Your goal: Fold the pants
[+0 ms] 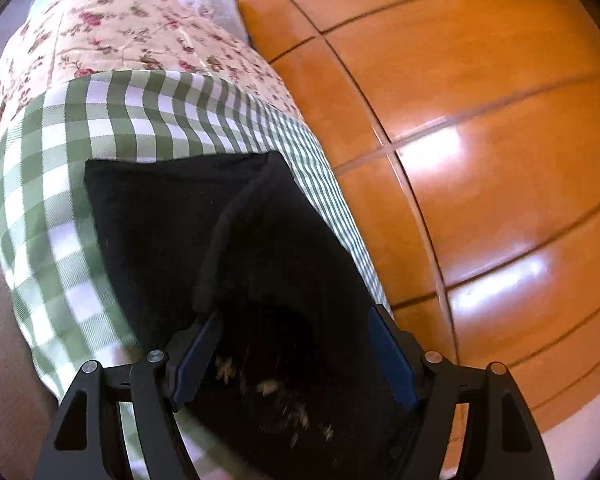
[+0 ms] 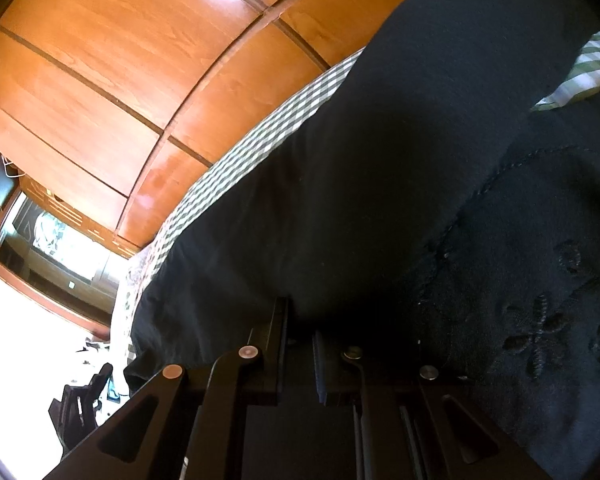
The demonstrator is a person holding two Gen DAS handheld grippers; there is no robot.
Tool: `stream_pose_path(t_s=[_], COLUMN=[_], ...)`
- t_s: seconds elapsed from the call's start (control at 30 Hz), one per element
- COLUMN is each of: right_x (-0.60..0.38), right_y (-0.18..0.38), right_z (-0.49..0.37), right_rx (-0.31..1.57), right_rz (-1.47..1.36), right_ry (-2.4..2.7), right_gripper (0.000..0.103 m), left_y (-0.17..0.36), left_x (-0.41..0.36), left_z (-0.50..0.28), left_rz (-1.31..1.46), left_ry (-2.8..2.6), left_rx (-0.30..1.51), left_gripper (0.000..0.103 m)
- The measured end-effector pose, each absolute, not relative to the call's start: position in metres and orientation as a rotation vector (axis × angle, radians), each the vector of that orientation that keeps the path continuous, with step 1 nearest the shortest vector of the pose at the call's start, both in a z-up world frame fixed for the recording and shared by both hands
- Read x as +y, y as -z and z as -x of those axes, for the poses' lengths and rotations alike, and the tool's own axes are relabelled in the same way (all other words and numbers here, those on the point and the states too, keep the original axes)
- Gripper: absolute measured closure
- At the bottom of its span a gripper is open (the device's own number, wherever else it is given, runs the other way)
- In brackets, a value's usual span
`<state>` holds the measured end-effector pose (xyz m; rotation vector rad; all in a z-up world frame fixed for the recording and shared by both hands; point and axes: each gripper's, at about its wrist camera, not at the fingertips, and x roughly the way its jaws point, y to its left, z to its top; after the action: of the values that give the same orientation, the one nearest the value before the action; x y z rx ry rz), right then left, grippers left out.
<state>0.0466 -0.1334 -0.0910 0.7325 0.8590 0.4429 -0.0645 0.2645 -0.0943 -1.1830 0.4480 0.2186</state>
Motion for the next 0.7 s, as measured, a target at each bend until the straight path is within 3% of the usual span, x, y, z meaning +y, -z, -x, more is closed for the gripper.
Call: stream_pose_path(t_s=[0.03,0.1,0.17,0.3,0.53,0.7], right_x=[-0.134,-0.133,-0.132,-0.130,-0.123,-0.113], right_y=[0.090,0.089,0.090,0.087,0.047,0.035], right_z=[-0.046,-0.046,-0.046,-0.049,-0.034,-0.015], right_rx=[0.857,0.859,0.864,0.870,0.771,0.751], right_rz=[-0.731,-0.719,-0.715,-0.700,-0.601,-0.555], right_ry=[-0.445,-0.447,-0.445,-0.443,-0.510,-0.561], right_gripper=[0.092,0.092,0.092,0.092,0.092,0.092], left_y=[0.095,0.095,0.095,0.095,0.063,0.069], left_x=[0.268,0.272,0.275,0.283,0.307,0.320], left_z=[0.061,0.055,0.048,0.042,0.064,0.074], left_rz=[1.207,1.230,1.215,1.191,1.112,1.093], left_ry=[-0.222,-0.211,-0.221,-0.209,-0.125,-0.164], left_rx=[0.442,0.436,0.467,0.490,0.414,0.444], left_gripper=[0.032,0.048,0.074,0.093,0.096,0.096])
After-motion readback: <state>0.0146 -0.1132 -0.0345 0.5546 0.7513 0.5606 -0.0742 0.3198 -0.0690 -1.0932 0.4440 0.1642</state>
